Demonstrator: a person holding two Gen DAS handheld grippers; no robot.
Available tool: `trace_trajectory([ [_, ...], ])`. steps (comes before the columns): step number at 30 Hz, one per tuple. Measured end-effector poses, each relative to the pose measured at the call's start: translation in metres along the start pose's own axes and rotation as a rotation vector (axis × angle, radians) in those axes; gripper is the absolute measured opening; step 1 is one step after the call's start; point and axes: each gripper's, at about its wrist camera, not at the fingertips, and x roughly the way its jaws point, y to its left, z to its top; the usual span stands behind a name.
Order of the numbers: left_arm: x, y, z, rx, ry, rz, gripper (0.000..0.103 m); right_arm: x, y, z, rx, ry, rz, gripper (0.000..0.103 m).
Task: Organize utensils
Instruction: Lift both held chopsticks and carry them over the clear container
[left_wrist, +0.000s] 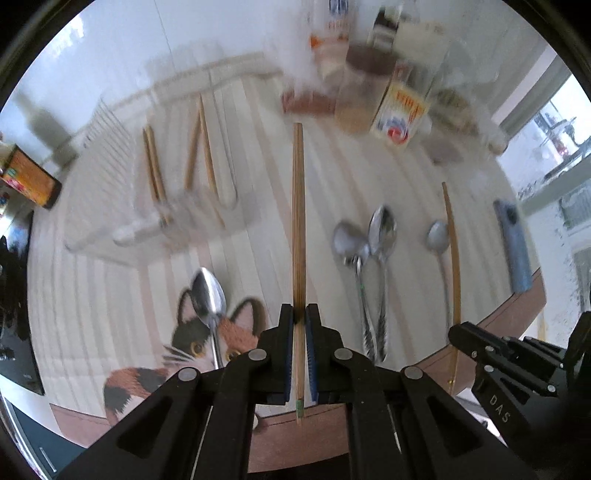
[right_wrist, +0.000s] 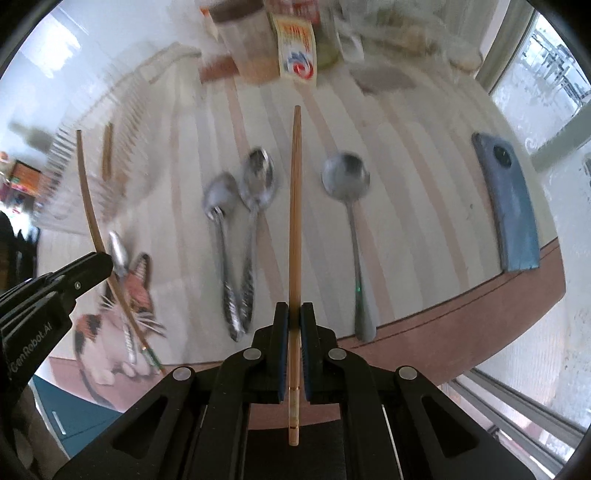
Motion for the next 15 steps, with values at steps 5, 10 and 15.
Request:
trace_trajectory([
  [5,-0.036,0.006,0.022,-0.011,-0.076,-0.027,0.004,-0.037,0.009,0.016,-0.008,-0.068,0.048,0.006],
  [10,-0.074,0.032,0.055,-0.056,-0.139,-0.062,0.004,-0.068,0.032,0.038,-0.041,-0.126,0.118,0.006],
  [15,-0.096,0.077,0.091,-0.137,-0.169,-0.06,0.004,-0.079,0.068,0.086,-0.089,-0.14,0.228,0.006],
])
